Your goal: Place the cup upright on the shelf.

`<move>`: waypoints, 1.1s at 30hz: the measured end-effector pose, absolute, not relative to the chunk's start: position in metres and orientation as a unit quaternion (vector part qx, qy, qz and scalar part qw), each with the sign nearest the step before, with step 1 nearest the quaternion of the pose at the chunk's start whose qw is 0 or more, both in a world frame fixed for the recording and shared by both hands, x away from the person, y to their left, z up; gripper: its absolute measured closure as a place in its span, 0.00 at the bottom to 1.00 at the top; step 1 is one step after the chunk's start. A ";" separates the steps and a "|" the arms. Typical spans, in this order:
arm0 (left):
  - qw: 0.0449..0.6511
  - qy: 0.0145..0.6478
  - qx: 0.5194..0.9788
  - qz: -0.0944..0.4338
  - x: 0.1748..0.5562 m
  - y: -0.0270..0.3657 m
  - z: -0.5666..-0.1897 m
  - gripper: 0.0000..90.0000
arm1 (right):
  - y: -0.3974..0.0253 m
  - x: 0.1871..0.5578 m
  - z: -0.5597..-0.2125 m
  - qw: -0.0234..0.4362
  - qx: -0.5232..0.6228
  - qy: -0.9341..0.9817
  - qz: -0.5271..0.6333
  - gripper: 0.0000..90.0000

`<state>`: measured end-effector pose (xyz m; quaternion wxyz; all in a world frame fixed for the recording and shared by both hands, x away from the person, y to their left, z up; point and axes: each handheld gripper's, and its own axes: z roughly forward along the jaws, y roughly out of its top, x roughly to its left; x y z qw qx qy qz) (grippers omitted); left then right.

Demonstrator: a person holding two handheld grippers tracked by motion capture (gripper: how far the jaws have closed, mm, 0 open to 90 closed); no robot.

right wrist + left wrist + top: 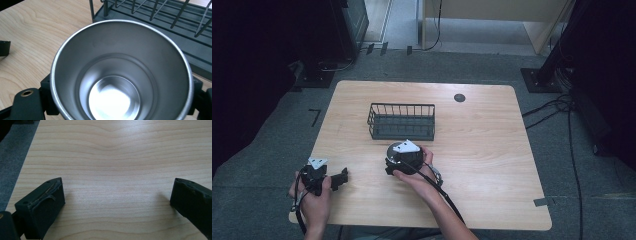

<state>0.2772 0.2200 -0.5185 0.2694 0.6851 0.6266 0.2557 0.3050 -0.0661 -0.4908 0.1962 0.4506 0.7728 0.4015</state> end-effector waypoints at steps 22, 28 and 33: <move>0.270 0.627 0.685 0.256 0.277 0.220 -0.519 0.00 | -0.084 0.305 -0.462 0.196 0.444 0.766 0.422 0.20; 0.270 0.627 0.685 0.256 0.277 0.220 -0.519 0.00 | -0.087 0.307 -0.454 0.200 0.444 0.764 0.424 0.20; 0.270 0.627 0.685 0.256 0.277 0.220 -0.519 0.00 | -0.090 0.309 -0.447 0.206 0.441 0.762 0.428 0.20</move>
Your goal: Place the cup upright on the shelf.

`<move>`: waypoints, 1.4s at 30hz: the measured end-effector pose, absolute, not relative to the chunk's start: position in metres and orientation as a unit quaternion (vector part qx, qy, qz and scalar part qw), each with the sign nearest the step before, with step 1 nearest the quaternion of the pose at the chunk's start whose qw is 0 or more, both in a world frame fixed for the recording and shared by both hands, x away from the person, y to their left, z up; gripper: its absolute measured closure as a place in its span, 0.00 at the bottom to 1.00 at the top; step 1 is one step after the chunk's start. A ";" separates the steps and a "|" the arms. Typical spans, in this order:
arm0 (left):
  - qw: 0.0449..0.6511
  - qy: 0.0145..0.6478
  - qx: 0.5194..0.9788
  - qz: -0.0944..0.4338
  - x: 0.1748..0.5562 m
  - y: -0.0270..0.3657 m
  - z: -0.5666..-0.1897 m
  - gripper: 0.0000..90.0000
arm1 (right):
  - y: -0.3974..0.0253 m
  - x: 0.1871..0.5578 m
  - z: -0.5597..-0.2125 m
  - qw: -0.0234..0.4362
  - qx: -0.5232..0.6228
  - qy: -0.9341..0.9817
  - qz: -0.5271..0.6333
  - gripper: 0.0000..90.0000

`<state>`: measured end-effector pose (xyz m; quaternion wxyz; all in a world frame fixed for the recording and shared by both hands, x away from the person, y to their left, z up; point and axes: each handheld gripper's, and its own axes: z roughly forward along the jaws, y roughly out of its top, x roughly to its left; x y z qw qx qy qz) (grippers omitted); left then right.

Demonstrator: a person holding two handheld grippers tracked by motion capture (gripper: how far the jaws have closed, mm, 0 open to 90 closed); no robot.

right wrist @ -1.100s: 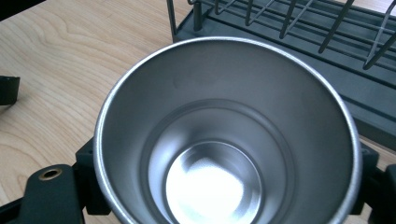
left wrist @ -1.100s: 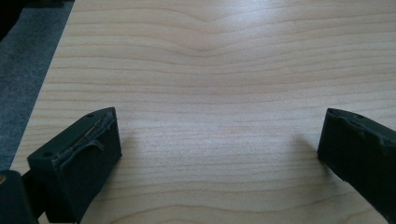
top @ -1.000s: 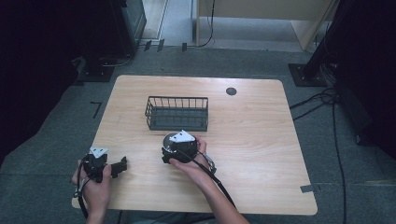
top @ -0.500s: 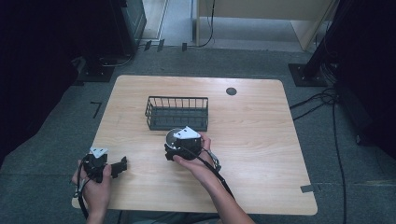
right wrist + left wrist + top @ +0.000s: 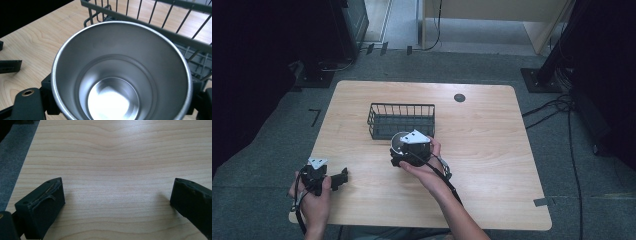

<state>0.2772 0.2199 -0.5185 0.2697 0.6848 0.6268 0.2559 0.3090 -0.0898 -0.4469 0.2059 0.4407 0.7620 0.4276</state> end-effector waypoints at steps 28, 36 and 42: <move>0.271 0.627 0.684 0.256 0.277 0.220 -0.519 0.00 | -0.107 0.330 -0.397 0.264 0.430 0.737 0.450 0.20; 0.270 0.627 0.684 0.256 0.277 0.220 -0.519 0.00 | -0.114 0.340 -0.380 0.276 0.433 0.727 0.456 0.20; 0.270 0.627 0.684 0.256 0.277 0.220 -0.519 0.00 | -0.120 0.349 -0.372 0.289 0.437 0.720 0.454 0.20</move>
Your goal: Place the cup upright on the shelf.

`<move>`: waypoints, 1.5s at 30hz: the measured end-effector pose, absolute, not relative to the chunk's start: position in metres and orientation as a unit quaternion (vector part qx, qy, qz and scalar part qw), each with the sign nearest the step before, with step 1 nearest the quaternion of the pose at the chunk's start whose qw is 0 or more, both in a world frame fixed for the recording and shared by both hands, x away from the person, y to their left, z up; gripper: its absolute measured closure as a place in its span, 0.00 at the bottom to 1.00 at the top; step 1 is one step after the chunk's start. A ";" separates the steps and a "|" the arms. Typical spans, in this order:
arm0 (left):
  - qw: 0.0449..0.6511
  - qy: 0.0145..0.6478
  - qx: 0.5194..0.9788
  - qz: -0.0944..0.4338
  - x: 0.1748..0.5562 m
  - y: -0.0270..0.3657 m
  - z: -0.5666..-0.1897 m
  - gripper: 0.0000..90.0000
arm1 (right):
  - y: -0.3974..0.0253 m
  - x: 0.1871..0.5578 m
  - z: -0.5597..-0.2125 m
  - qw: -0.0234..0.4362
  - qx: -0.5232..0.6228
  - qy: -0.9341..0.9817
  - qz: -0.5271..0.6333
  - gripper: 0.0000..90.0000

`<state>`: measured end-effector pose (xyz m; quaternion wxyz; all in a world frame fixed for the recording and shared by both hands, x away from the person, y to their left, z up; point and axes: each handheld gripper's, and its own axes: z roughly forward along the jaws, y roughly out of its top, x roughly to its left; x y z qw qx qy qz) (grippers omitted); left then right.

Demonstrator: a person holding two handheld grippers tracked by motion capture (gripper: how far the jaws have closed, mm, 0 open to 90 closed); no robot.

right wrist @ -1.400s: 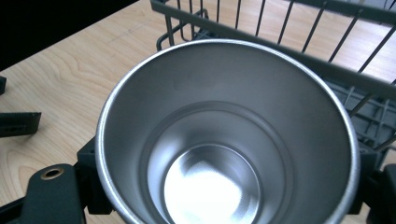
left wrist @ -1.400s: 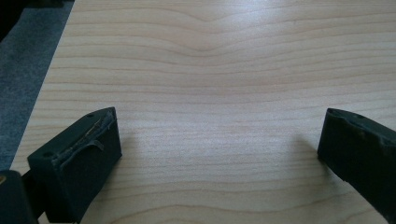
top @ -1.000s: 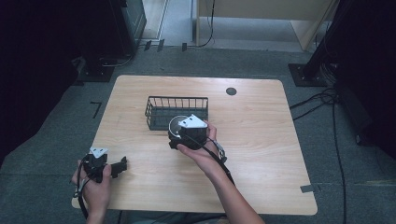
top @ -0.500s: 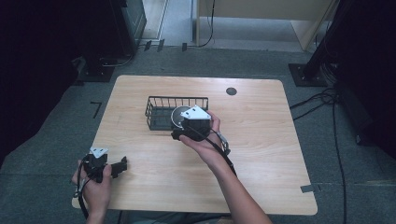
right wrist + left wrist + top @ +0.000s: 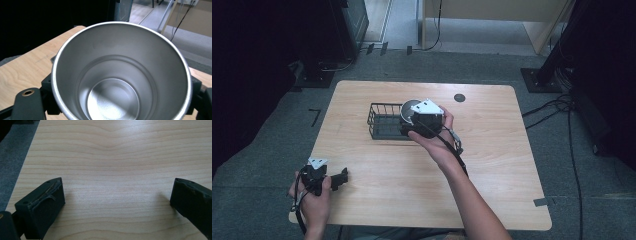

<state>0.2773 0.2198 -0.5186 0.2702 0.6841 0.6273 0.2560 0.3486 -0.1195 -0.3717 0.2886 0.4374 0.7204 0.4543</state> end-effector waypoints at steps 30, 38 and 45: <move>0.270 0.627 0.684 0.256 0.277 0.220 -0.519 0.00 | -0.112 0.416 -0.415 0.305 0.483 0.708 0.416 0.20; 0.270 0.627 0.685 0.256 0.277 0.220 -0.519 0.00 | -0.108 0.422 -0.428 0.289 0.492 0.714 0.406 0.20; 0.270 0.627 0.685 0.256 0.277 0.220 -0.519 0.00 | -0.107 0.425 -0.436 0.275 0.500 0.717 0.399 0.20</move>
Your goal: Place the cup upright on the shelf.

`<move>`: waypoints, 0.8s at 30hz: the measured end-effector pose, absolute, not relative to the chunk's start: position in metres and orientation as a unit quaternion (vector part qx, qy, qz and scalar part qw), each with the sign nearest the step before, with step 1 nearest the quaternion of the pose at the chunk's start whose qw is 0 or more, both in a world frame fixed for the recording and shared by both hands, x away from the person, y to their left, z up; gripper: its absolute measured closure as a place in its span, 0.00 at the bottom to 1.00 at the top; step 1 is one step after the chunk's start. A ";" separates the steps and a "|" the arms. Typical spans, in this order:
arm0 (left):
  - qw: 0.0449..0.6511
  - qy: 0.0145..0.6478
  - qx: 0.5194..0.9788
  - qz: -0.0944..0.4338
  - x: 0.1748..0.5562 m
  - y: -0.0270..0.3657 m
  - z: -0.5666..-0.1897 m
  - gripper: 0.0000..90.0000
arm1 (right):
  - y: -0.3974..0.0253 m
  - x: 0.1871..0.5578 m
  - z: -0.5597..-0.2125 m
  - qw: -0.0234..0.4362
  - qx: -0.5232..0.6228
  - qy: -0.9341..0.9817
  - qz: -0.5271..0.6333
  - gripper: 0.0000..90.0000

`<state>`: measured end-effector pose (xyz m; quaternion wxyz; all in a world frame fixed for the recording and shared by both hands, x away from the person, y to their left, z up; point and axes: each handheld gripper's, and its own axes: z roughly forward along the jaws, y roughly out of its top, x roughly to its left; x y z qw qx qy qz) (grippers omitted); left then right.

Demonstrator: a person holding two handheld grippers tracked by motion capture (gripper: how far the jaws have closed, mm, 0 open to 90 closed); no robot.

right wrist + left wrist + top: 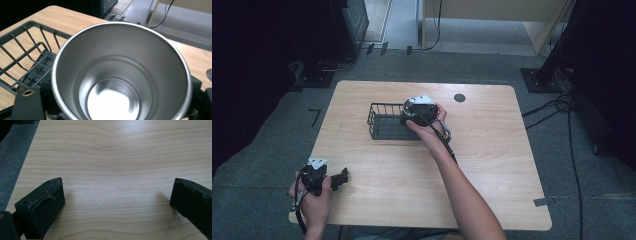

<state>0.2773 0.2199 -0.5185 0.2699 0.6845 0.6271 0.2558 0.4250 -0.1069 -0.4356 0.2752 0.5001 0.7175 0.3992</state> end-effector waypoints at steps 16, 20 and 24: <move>0.270 0.627 0.685 0.256 0.277 0.220 -0.519 0.00 | -0.108 0.430 -0.442 0.244 0.512 0.732 0.377 0.20; 0.270 0.627 0.684 0.256 0.277 0.220 -0.519 0.00 | -0.108 0.430 -0.441 0.240 0.506 0.738 0.376 0.19; 0.270 0.627 0.685 0.256 0.277 0.220 -0.519 0.00 | -0.109 0.430 -0.439 0.234 0.505 0.740 0.377 0.16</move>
